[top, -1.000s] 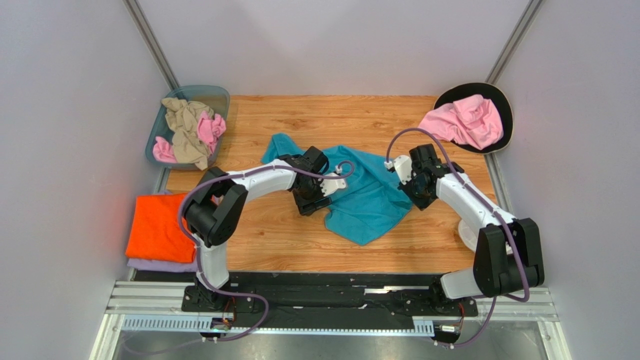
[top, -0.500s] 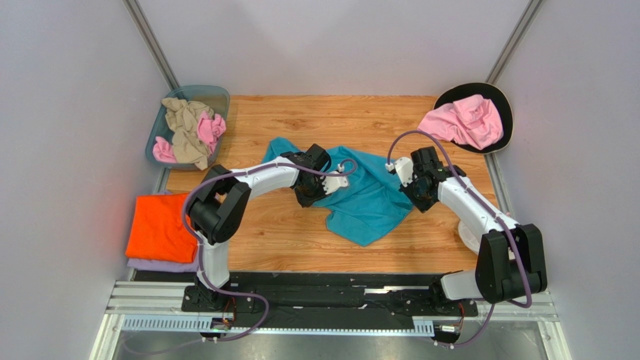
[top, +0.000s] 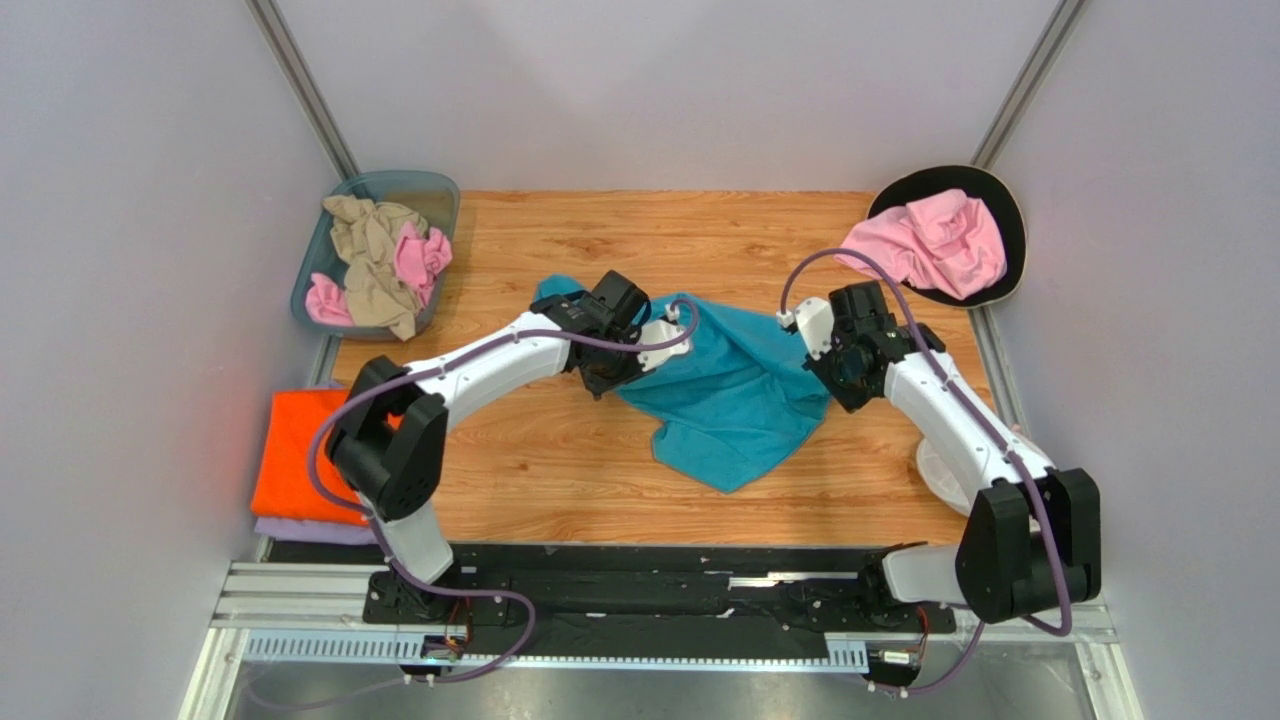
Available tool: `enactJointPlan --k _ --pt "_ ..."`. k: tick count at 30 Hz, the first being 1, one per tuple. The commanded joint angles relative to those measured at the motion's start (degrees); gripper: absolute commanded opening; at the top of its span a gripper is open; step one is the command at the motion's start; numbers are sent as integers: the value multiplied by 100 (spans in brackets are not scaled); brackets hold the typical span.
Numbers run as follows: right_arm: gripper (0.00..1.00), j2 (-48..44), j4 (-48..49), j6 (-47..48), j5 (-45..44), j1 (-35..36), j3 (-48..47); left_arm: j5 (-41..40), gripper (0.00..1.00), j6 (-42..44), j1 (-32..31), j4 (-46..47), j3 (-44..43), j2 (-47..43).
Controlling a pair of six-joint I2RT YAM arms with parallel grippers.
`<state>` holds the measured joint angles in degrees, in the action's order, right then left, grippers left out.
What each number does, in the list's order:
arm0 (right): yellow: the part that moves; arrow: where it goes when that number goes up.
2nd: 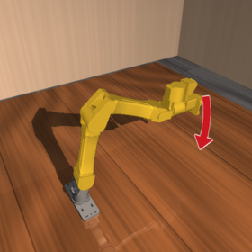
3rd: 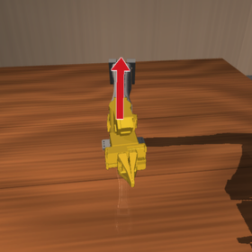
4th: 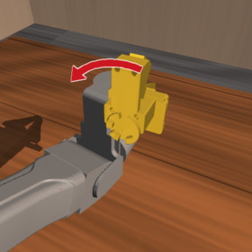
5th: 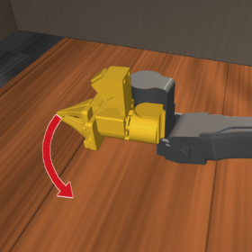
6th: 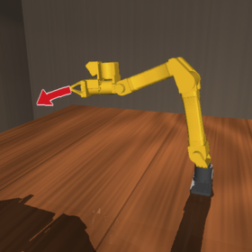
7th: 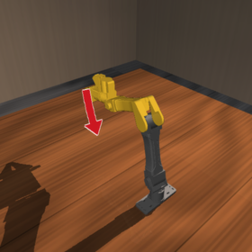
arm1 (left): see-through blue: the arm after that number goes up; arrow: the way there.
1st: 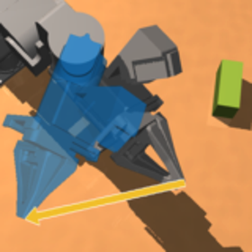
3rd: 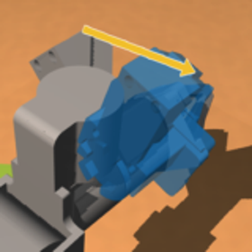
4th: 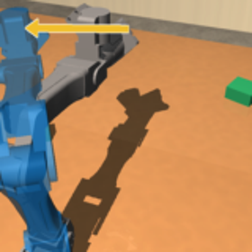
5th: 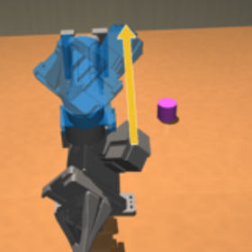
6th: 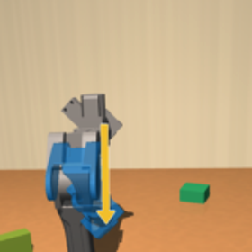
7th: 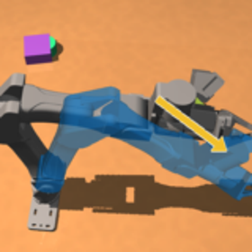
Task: Fold and stack the t-shirts
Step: Flatten the tshirt out
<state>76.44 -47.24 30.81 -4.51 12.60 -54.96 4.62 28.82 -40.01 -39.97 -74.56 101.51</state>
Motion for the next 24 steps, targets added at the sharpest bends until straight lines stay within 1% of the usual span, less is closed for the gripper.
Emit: enactJointPlan --k 1,2,6,8,9,12,13,14,16,18,21,24 --pt "0 -332 -101 -258 -120 -3 -637 -444 0 -34 -25 103 -330 -746" --pt "0 -367 -118 -312 -68 -3 -735 -445 0 -52 -24 112 -418 -904" --pt "0 -437 -180 -531 -32 -3 -1314 -988 0 -17 -25 349 -498 -1370" --pt "0 -438 -197 -541 -172 -12 -1839 -1243 0 79 -16 542 -567 -1677" --pt "0 -411 -180 -523 -268 -3 -2060 -1532 0 106 -7 595 -620 -1774" --pt "0 -218 -154 -357 -646 -21 -2913 -1806 0 177 177 701 -989 -2074" --pt "0 -70 -154 -313 -804 -38 -3115 -1833 0 159 352 648 -1303 -2161" --pt "0 1 -188 -260 -849 -56 -3552 -1842 0 72 440 604 -1471 -2180" --pt "0 116 -259 -233 -911 -108 -3968 -1851 0 -42 712 473 -1962 -2250" --pt "0 230 -312 -242 -911 -152 -4450 -1947 0 -61 836 454 -2184 -2303" --pt "0 248 -329 -250 -832 -170 -4821 -2210 0 115 916 419 -2545 -2312" --pt "0 318 -574 -294 -622 -161 -5146 -2221 0 133 916 236 -2782 -2312"
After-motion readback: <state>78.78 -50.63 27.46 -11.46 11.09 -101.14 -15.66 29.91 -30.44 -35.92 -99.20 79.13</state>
